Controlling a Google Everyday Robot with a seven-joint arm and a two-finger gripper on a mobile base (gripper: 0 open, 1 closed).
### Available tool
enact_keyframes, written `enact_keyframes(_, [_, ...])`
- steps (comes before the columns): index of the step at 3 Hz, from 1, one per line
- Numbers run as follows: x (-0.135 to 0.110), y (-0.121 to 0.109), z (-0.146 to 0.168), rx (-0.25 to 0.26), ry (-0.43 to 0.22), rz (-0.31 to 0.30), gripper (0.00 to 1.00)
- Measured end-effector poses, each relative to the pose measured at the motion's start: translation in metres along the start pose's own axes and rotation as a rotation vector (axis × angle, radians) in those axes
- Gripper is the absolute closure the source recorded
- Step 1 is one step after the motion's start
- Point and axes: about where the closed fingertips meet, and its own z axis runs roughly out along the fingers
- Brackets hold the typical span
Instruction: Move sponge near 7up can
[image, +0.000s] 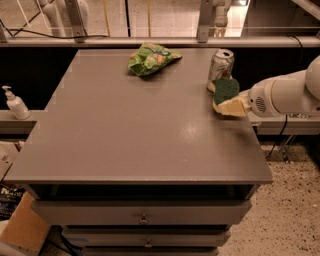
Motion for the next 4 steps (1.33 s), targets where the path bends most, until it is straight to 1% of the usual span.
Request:
enact_keyframes(1, [-0.004, 0.007, 0.005, -0.017, -0.001, -0.006, 0.00])
enact_keyframes(2, [-0.005, 0.010, 0.007, -0.024, -0.001, -0.008, 0.00])
enact_keyframes(3, [-0.001, 0.016, 0.001, -0.046, -0.033, -0.009, 0.00])
enact_keyframes(4, [0.004, 0.027, -0.015, -0.098, -0.092, -0.016, 0.00])
